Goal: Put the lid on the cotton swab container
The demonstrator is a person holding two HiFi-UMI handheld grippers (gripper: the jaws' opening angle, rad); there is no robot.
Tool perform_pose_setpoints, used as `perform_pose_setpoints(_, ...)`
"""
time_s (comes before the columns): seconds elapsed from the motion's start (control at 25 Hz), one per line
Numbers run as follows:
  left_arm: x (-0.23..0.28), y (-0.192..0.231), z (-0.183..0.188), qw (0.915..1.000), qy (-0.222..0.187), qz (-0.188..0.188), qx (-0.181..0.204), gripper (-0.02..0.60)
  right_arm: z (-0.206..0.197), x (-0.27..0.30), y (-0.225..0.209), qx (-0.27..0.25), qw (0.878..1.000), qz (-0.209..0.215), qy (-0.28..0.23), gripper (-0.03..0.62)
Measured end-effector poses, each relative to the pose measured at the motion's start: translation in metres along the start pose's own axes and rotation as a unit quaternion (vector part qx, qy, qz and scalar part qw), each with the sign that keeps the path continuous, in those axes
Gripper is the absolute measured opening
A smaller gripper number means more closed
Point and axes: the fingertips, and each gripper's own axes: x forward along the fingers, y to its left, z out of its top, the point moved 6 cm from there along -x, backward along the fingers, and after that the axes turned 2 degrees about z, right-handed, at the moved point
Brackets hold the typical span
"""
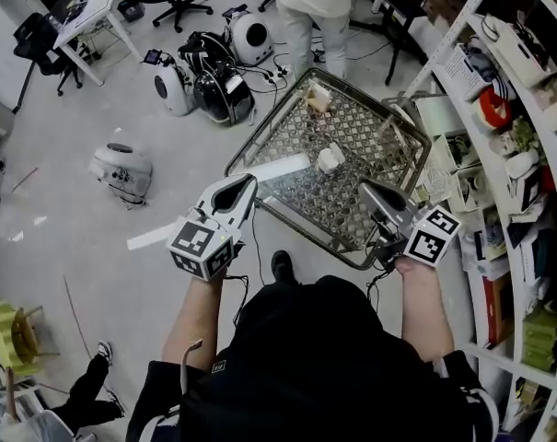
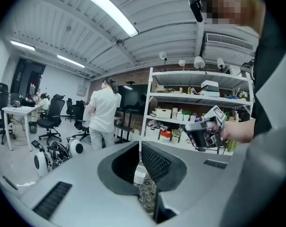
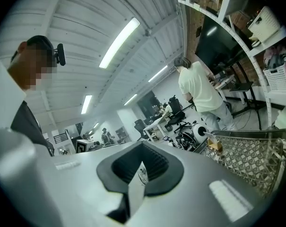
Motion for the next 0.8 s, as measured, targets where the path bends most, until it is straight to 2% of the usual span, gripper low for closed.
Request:
perform_pose_setpoints(0.12, 0.018, 0.014, -0.002, 0.9998, 0.01, -0.018, 0.0, 0.021, 0.002, 0.009, -0.006, 0.004, 1.0, -0.011, -0.003, 0.011)
perform_pose_setpoints(0.32, 0.048, 0.023, -0.011, 0.9985, 0.015, -0.026, -0.047, 0.021, 0.005, -0.002, -0.027, 0.014, 0.999, -0.034, -0.001, 0.011)
perform_pose_setpoints(0.56, 0.085, 0.012, -0.011, 0.9981, 0.032, -0.019, -0.05, 0.021, 0.023, -0.019, -0.058, -0.002, 0.999, -0.038, -0.003, 0.011)
perform_pose_setpoints(0.8, 0.104, -0.013, -0.006, 0.9983, 0.05, -0.005, -0.03, 0.021, 0.021, -0.037, -0.094, 0.026, 0.999, -0.03, -0.012, 0.011)
